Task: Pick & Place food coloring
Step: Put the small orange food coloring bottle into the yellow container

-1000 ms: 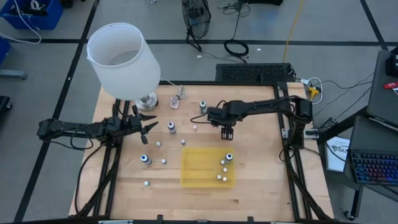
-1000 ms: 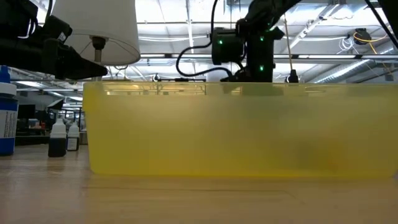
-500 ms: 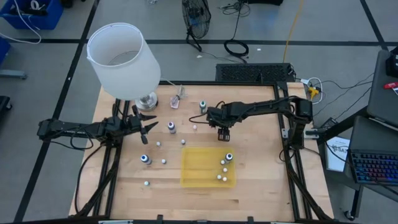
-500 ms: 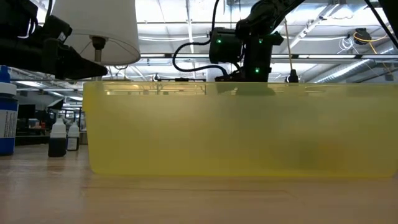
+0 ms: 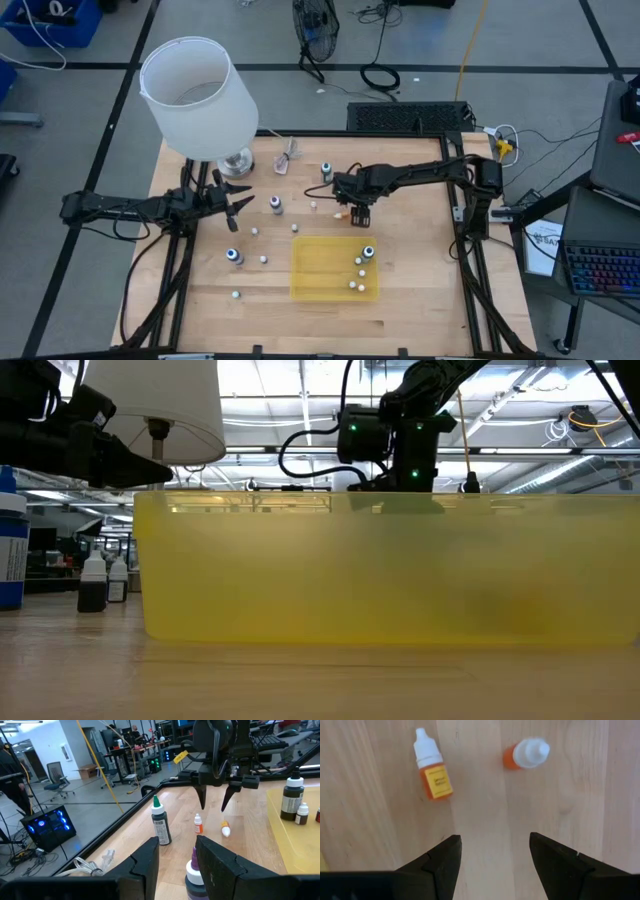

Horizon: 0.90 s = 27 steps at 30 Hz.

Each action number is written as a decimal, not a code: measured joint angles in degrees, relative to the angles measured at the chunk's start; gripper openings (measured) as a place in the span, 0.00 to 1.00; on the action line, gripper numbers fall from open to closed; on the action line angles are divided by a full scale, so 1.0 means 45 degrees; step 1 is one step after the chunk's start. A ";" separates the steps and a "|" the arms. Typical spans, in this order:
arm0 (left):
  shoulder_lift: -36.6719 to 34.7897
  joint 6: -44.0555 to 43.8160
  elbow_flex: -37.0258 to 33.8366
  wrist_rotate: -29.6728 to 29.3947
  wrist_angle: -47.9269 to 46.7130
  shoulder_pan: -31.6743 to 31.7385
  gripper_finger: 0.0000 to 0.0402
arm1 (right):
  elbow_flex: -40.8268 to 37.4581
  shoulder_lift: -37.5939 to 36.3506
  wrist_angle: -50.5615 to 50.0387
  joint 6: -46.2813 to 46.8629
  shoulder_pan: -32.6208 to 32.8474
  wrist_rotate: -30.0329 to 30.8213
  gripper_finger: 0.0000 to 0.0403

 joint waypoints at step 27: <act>0.0000 -0.0002 0.0002 0.0000 0.0000 0.0000 0.33 | 0.0004 0.0762 0.2716 -0.0453 -0.1437 -0.1380 0.56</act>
